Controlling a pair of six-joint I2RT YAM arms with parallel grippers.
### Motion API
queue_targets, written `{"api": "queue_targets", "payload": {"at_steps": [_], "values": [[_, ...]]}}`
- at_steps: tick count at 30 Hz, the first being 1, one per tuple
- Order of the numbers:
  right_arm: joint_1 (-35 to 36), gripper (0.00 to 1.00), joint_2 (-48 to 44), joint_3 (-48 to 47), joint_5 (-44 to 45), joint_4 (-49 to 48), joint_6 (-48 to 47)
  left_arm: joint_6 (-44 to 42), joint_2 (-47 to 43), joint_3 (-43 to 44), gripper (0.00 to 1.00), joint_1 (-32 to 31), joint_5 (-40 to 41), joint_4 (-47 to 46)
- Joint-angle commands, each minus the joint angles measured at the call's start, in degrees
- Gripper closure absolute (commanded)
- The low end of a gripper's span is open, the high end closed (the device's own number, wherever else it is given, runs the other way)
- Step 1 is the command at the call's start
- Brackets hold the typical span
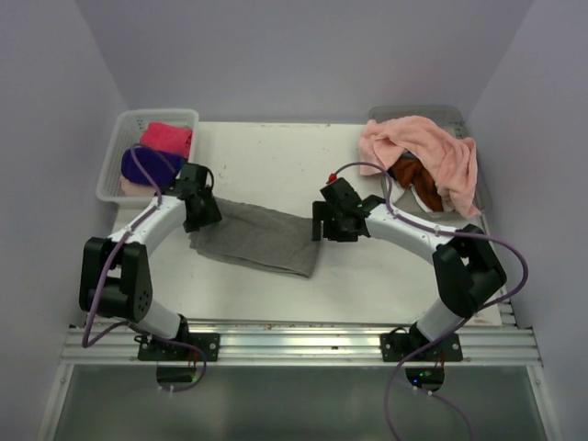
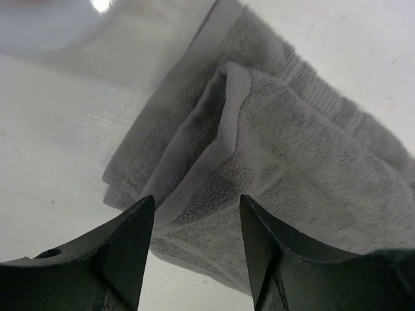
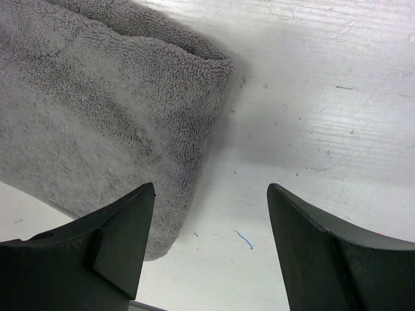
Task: Roll the towels
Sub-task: Fold the towel
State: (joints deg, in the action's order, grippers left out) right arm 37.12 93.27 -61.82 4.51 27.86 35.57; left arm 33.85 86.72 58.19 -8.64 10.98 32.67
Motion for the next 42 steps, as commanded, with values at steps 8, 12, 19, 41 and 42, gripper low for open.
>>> {"api": "queue_targets", "payload": {"at_steps": [8,12,19,41,42], "values": [[0.6,0.25,-2.0,-1.7,1.2,0.4,-0.9,1.7,4.4,-2.9,0.8,0.8,-2.2,-2.4],[0.7,0.25,-2.5,-1.3,1.6,0.3,-0.9,2.0,0.4,-1.2,0.99,0.7,1.5,0.3],[0.8,0.25,-1.4,-1.2,1.0,-0.5,-0.8,2.0,-2.1,3.5,1.0,0.7,4.8,7.1],[5.0,0.45,12.3,-16.3,0.3,3.9,-10.1,4.9,-0.2,3.2,0.68,-9.2,6.3,5.0],[4.9,0.47,13.8,-18.9,0.1,4.5,-11.7,4.9,0.6,1.6,0.7,-9.2,3.3,3.9]]}}
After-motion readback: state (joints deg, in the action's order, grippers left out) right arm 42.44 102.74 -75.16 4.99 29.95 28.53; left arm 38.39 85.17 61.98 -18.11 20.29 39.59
